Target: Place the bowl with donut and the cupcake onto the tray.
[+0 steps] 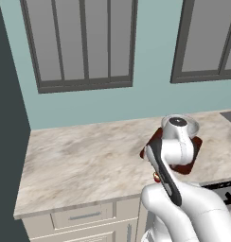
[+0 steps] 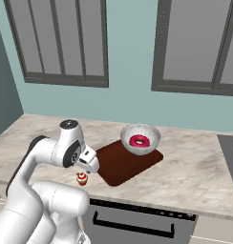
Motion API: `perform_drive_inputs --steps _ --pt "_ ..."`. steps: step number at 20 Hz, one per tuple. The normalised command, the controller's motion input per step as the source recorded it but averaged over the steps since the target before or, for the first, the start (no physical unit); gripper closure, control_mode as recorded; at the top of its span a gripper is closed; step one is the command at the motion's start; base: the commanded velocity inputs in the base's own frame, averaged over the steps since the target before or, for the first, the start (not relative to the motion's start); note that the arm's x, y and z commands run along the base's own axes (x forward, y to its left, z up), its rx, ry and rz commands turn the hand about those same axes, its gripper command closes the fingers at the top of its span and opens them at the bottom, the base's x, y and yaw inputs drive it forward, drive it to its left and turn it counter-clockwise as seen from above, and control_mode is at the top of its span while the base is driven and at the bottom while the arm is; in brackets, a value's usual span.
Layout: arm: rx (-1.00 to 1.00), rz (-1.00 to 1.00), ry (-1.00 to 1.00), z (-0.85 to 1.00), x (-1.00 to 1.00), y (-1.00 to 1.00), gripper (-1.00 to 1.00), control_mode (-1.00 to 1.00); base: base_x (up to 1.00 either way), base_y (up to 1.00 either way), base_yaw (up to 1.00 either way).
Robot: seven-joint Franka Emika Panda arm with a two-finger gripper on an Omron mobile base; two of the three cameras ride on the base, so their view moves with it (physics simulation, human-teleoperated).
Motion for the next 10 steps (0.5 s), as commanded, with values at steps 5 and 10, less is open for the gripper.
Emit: perform_drive_inputs --steps 5,10 --pt "0.0 0.03 0.02 -0.11 0.0 0.05 -1.0 -1.0 0.0 0.0 0.0" --pt "0.0 0.02 0.01 -0.12 0.0 0.06 -1.0 -1.0 0.0 0.0 0.0"
